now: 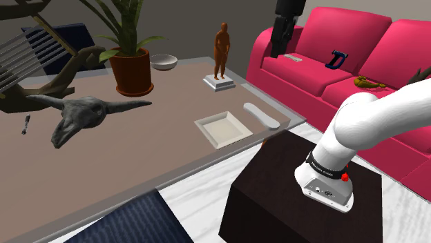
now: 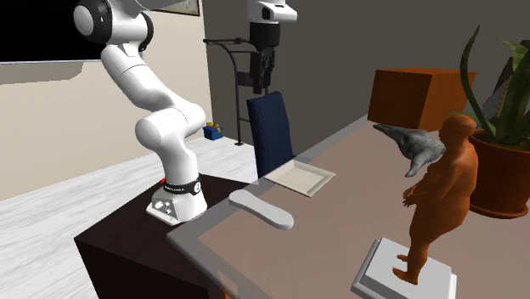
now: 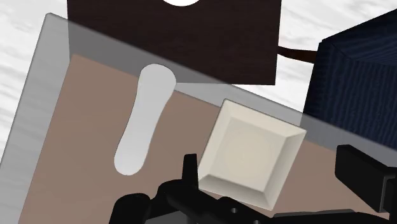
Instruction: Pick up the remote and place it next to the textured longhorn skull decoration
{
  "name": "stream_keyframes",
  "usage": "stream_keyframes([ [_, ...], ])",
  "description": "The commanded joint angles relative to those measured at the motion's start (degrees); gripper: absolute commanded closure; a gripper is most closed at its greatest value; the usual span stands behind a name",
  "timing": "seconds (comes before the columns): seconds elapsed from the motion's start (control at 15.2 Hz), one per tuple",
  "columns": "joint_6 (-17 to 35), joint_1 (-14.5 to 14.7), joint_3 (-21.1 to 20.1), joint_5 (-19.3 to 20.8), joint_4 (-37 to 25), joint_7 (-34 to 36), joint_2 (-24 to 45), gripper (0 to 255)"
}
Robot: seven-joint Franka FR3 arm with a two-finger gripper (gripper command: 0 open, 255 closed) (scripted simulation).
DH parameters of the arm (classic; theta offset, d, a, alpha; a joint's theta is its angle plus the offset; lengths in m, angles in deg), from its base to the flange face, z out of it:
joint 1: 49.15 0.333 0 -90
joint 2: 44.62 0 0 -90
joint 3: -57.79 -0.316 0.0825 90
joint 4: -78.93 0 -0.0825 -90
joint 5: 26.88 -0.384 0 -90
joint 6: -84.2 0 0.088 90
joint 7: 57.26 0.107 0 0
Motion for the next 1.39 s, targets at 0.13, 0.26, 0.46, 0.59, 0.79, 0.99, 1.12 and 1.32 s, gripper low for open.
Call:
stream_keyframes([
  [0.13, 3.78, -0.83, 0.13, 0.54, 4.26, 0.39, -0.87, 0],
  [0.26, 7.61, -1.71, 0.28, 1.06, 8.31, 0.79, -1.47, 0],
  [0.46, 13.52, -3.08, 0.56, 1.85, 13.99, 1.43, -1.83, 0],
  [0.59, 17.61, -4.04, 0.77, 2.39, 17.51, 1.87, -1.66, 0],
  [0.79, 24.02, -5.55, 1.15, 3.22, 22.38, 2.55, -0.72, 0],
  [0.99, 30.85, -7.18, 1.58, 4.07, 26.7, 3.24, 1.16, 0],
  [1.12, 35.66, -8.33, 1.9, 4.66, 29.24, 3.7, 3.01, 0],
  [1.32, 43.34, -10.14, 2.44, 5.6, 32.49, 4.44, 6.79, 0],
])
